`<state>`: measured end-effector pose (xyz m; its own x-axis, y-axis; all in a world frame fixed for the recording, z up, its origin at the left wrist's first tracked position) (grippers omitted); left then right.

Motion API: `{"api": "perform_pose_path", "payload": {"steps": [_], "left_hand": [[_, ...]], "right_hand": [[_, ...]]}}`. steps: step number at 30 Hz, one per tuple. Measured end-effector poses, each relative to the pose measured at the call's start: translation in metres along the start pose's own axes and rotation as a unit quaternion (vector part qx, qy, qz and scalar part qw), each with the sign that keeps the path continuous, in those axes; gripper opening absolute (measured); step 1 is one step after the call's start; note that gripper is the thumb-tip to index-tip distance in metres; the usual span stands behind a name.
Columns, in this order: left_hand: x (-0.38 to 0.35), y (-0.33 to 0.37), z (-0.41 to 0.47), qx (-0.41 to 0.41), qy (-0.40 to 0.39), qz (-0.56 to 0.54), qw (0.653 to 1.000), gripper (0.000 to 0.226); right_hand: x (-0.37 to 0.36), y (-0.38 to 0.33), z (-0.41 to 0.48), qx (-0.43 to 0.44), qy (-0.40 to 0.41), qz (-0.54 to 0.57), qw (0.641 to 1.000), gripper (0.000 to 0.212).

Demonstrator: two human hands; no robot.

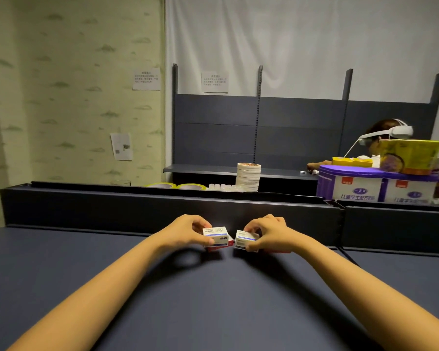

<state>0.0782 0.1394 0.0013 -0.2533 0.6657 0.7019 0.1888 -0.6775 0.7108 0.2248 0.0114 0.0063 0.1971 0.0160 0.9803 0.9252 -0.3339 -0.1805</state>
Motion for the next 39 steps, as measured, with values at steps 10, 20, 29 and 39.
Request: {"api": "perform_pose_path", "payload": {"steps": [10,20,29,39], "left_hand": [[-0.026,0.037,-0.026,-0.022,-0.034,0.011,0.999,0.034],[-0.075,0.104,-0.045,-0.043,-0.076,0.018,0.996,0.031],[-0.137,0.188,-0.078,-0.069,-0.06,0.009,0.996,0.032],[-0.274,0.308,-0.1,-0.092,-0.111,-0.032,0.989,0.027]], "right_hand": [[0.007,0.001,-0.065,0.002,-0.052,0.165,0.985,0.042],[0.016,0.023,-0.158,-0.006,-0.058,0.186,0.981,0.04],[0.034,0.052,-0.279,0.016,-0.021,0.191,0.981,0.039],[0.036,0.141,-0.454,-0.001,0.022,0.247,0.969,0.036]]}}
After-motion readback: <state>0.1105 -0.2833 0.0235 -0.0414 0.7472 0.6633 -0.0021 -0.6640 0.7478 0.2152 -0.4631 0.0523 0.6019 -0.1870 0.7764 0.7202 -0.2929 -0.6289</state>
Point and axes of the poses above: each hand's wrist, its own z-axis towards the middle knuckle, its own x-axis out of the back of the hand, y = z × x, the point moved 7 cm from there along z, towards the middle knuckle, and after that the axes turned 13 degrees about -y, right-handed, at the moved point
